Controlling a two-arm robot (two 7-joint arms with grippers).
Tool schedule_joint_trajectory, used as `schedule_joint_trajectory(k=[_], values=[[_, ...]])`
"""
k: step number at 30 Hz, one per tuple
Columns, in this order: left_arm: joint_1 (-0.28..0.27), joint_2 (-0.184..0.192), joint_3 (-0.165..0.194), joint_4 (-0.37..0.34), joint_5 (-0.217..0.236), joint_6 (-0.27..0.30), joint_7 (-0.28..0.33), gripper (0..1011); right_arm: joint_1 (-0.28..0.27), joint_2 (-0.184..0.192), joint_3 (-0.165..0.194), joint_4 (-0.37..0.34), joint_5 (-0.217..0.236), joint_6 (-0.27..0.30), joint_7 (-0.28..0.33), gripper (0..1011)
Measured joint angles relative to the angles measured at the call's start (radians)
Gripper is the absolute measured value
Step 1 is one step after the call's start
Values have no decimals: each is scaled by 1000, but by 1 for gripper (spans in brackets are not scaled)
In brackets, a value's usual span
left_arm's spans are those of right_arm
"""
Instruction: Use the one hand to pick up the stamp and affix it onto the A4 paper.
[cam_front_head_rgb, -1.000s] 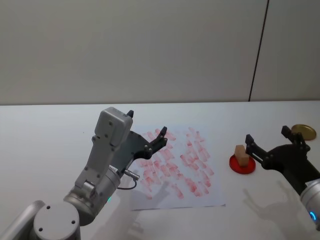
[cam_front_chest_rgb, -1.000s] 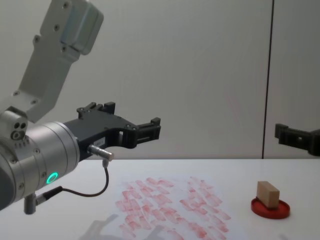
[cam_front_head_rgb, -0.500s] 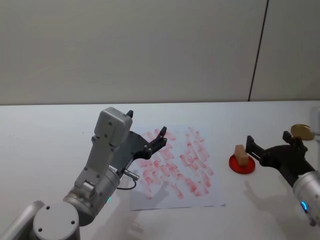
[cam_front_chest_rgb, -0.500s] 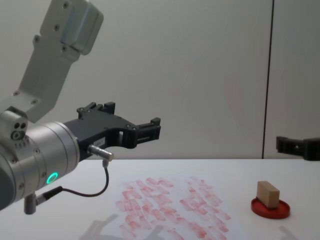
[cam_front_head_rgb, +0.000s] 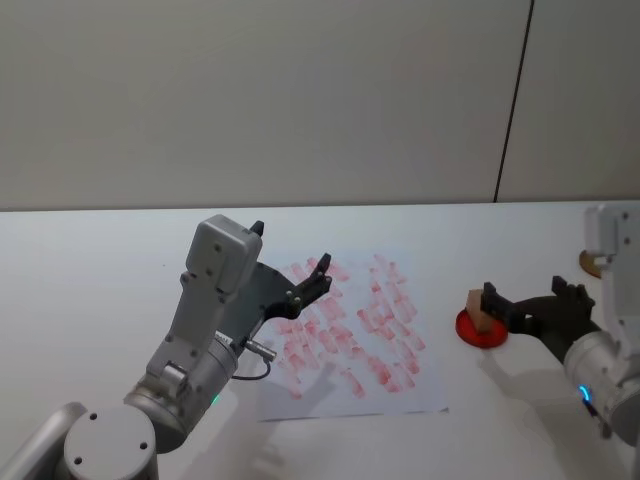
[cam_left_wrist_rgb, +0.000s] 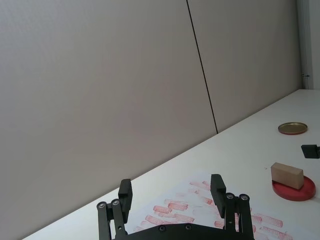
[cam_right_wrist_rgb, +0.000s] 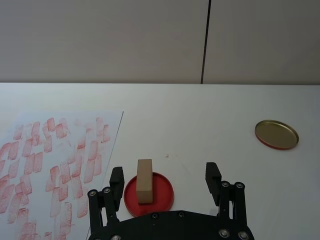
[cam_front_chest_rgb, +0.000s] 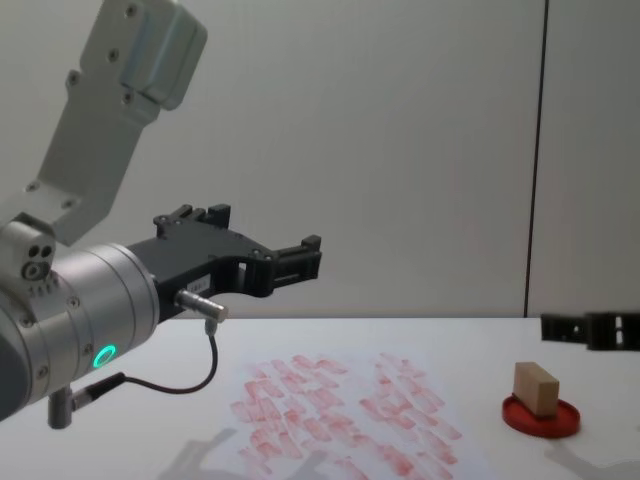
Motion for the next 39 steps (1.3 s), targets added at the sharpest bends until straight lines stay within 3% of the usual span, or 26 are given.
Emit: schedule_joint_trajectory(k=[13, 17, 39], values=[[0, 0, 0, 0, 0, 0, 0, 993, 74, -41, -10, 131, -33, 34, 35, 999], [0, 0, 0, 0, 0, 0, 0, 993, 93, -53, -14, 168, -44, 36, 45, 942], [0, 0, 0, 0, 0, 0, 0, 993, 145, -87, -26, 267, -84, 50, 71, 259]])
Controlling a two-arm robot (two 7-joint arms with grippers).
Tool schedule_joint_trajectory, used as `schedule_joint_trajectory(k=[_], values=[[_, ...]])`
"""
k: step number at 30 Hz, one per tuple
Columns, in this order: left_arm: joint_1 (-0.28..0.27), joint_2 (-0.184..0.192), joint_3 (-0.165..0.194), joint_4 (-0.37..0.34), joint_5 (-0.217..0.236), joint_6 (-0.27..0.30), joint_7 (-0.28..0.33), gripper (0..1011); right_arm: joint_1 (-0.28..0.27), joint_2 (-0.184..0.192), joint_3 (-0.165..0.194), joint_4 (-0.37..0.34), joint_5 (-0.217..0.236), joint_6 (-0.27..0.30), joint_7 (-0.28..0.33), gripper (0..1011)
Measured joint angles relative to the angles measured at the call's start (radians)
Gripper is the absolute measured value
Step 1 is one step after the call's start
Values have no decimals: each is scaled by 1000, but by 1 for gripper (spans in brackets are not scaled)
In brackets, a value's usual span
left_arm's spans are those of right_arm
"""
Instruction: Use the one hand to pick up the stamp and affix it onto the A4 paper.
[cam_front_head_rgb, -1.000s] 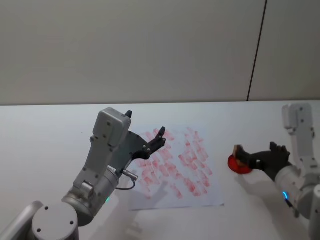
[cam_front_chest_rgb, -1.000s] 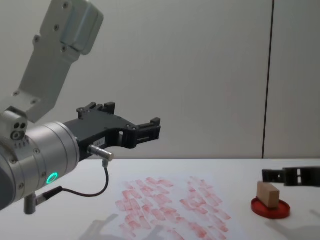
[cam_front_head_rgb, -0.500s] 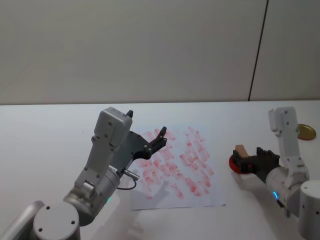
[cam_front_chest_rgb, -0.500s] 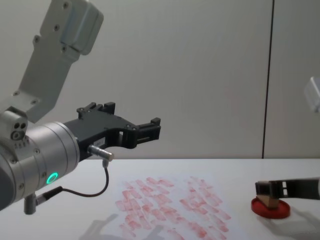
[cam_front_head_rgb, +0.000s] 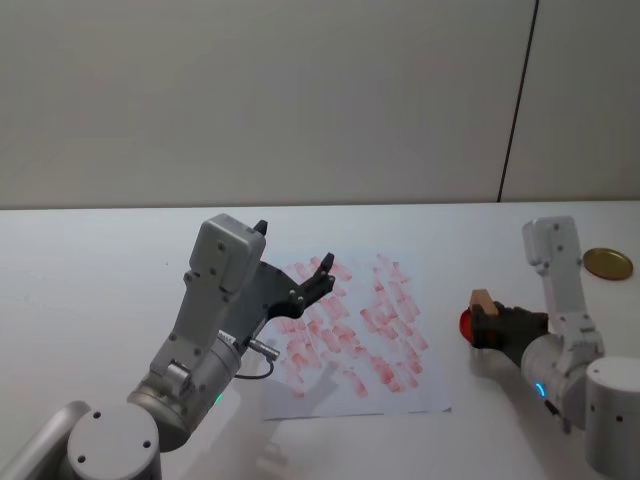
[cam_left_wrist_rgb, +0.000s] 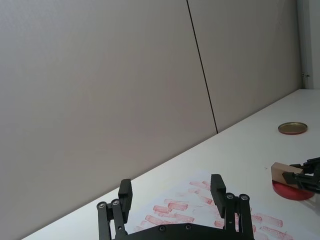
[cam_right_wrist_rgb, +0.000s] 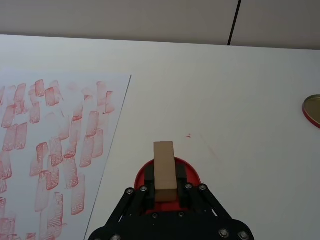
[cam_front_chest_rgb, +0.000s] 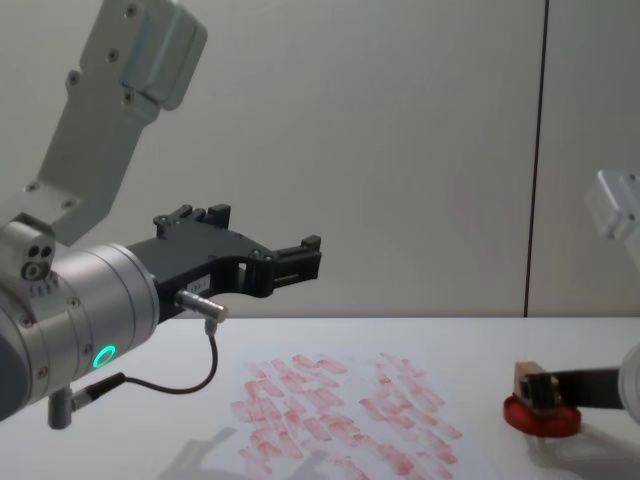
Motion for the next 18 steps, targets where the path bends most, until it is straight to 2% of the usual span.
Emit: schedule_joint_trajectory(k=[2, 18], values=[[0, 0, 0, 0, 0, 0, 0, 993, 4, -2, 0, 4, -3, 9, -3, 218], [0, 0, 0, 0, 0, 0, 0, 993, 19, -12, 9, 18, -7, 73, -29, 219]])
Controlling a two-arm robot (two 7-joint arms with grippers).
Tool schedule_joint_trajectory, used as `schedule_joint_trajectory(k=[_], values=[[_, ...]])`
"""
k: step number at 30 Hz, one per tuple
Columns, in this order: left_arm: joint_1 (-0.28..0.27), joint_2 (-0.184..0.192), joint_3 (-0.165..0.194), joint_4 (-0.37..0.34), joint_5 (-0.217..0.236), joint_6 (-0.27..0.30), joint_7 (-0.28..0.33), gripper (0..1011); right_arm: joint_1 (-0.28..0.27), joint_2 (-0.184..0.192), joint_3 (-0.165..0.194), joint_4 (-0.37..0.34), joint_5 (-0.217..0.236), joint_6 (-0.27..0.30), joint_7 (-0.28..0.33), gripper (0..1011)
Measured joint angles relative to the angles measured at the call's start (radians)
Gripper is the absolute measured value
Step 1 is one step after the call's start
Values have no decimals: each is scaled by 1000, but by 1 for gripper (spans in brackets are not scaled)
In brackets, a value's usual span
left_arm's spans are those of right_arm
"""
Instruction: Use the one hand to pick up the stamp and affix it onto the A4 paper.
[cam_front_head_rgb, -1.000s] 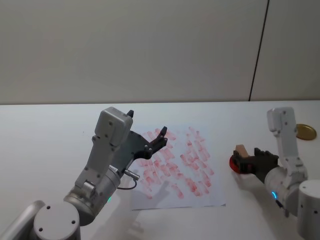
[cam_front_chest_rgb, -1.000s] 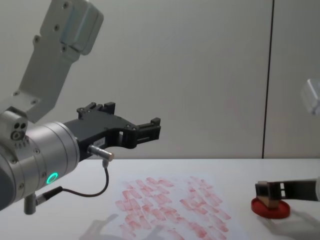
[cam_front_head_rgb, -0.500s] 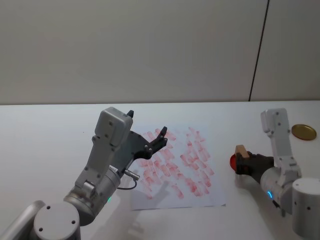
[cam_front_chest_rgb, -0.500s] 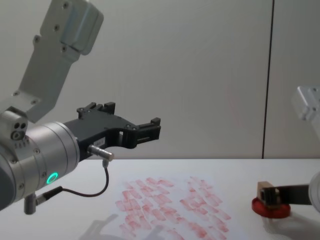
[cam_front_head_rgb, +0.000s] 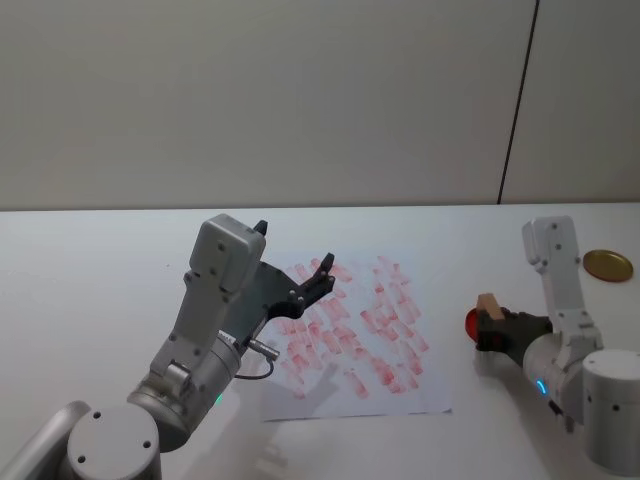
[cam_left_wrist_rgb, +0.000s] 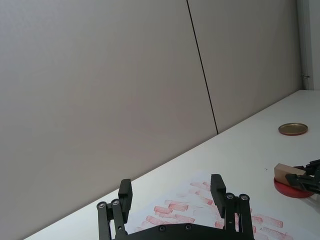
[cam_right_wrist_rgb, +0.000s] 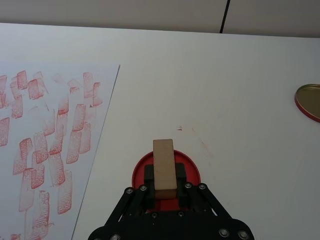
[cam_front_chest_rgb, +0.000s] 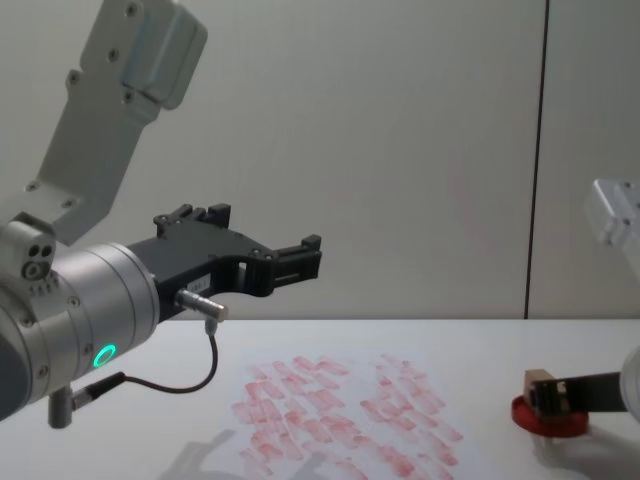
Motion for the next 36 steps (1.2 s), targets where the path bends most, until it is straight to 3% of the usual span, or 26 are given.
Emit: schedule_joint_trajectory(k=[9, 21, 28, 36], values=[[0, 0, 0, 0, 0, 0, 0, 993, 0, -1, 5, -10, -2, 6, -4, 219], [0, 0, 0, 0, 0, 0, 0, 993, -1, 0, 6, -94, -37, -28, 3, 219], [0, 0, 0, 0, 0, 0, 0, 993, 10, -5, 0, -147, -69, -54, 26, 219], [0, 0, 0, 0, 0, 0, 0, 993, 32, -25, -15, -148, -82, -52, 69, 218]])
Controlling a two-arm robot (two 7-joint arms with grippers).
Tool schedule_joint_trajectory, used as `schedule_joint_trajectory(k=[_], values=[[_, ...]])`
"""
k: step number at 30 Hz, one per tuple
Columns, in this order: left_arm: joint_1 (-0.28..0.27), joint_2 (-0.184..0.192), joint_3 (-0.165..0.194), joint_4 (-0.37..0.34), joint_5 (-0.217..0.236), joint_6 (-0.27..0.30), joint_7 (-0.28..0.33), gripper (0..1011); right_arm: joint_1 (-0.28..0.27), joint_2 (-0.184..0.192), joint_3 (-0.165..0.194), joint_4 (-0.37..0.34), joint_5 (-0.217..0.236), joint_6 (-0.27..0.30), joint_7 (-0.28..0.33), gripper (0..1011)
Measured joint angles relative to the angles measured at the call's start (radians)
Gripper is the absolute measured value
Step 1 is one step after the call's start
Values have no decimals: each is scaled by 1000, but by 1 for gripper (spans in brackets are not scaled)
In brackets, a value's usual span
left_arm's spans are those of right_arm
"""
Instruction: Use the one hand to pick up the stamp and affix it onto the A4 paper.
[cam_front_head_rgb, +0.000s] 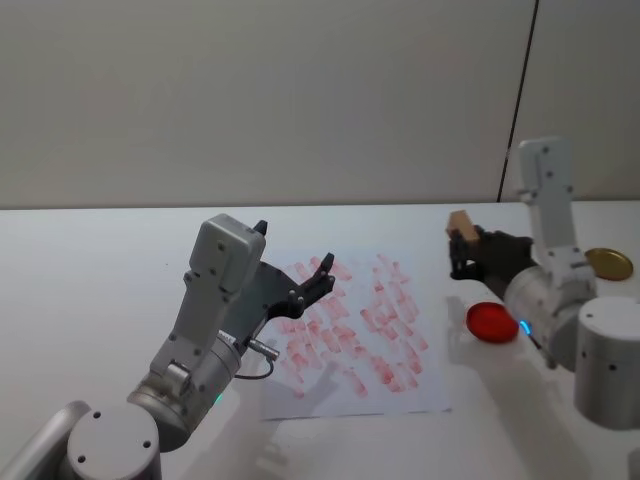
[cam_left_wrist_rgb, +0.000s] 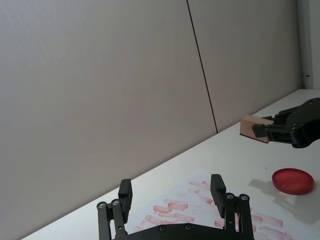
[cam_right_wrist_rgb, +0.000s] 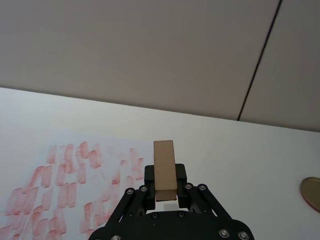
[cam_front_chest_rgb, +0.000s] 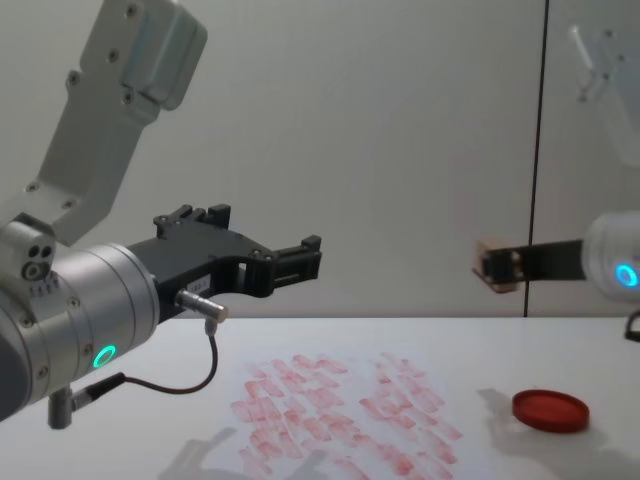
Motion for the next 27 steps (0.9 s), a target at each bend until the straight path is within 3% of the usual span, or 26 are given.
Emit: schedule_joint_trajectory(k=[5, 15, 27], values=[[0, 0, 0, 0, 0, 0, 0, 993, 21, -20, -14, 35, -4, 9, 33, 219], [0, 0, 0, 0, 0, 0, 0, 993, 98, -80, -48, 197, -17, 4, 95, 219], [0, 0, 0, 0, 0, 0, 0, 993, 178, -128, -69, 378, -45, -15, 122, 218]])
